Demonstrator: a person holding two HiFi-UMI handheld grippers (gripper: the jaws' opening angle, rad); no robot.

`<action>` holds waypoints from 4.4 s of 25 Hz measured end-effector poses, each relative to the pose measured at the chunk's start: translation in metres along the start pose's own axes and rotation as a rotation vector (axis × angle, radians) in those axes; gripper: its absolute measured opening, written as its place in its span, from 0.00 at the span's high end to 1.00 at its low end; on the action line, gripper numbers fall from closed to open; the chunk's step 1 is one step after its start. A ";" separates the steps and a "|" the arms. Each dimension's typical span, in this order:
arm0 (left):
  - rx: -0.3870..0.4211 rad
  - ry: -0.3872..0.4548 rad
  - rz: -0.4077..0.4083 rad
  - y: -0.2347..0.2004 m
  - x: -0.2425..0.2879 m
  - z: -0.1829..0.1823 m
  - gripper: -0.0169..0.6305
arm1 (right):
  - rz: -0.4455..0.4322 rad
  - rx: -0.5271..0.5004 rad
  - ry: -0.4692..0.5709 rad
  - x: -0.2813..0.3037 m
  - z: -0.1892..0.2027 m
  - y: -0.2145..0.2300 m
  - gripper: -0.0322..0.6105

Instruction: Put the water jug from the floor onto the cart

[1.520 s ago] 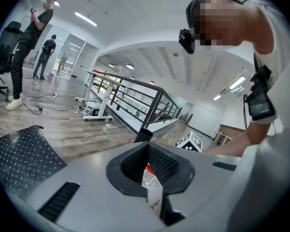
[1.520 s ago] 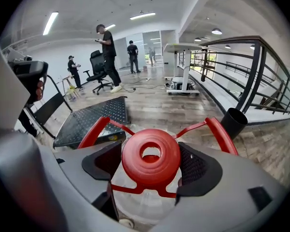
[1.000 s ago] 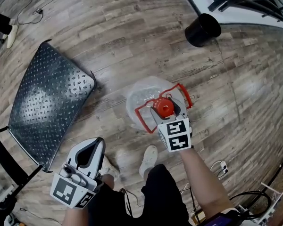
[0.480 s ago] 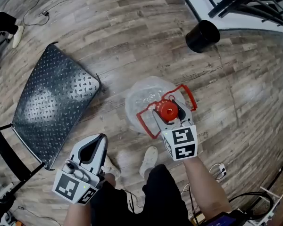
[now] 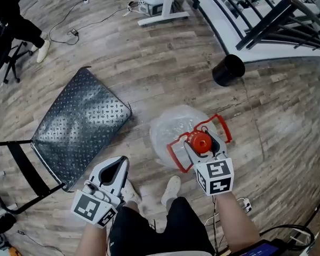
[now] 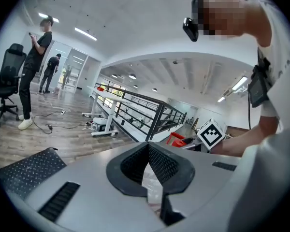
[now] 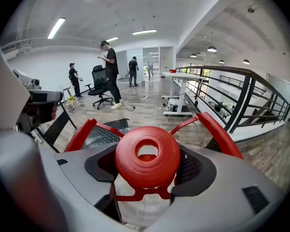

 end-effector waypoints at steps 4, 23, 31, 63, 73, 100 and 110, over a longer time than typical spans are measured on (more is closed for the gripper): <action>-0.009 0.032 -0.020 0.004 -0.037 -0.013 0.98 | 0.000 -0.007 0.007 -0.045 -0.018 -0.019 0.46; -0.156 0.182 -0.263 -0.089 -0.193 0.003 0.98 | -0.110 -0.189 -0.021 -0.063 -0.092 -0.165 0.46; -0.190 0.227 -0.417 -0.160 -0.283 0.025 0.98 | -0.190 -0.258 0.006 -0.037 -0.143 -0.259 0.46; -0.501 0.395 -0.887 -0.285 -0.363 0.053 0.98 | -0.520 -0.818 -0.008 0.128 -0.295 -0.494 0.46; -0.533 0.343 -0.890 -0.308 -0.333 0.071 0.98 | -0.520 -0.844 -0.014 0.195 -0.309 -0.502 0.46; -0.624 0.314 -0.906 -0.326 -0.311 0.109 0.98 | -0.532 -0.863 -0.077 0.277 -0.272 -0.525 0.46; -0.661 0.358 -0.876 -0.322 -0.309 0.113 0.98 | -0.521 -0.874 -0.072 0.276 -0.265 -0.529 0.46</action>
Point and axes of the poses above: the fingertips, and each gripper's own axes: x forward along the fingers, y to its right, z out of its underside, the point moved 3 cm from there along -x, backward along the fingers, and after that the axes turned 15 degrees about -y, right-handed, at the moved point
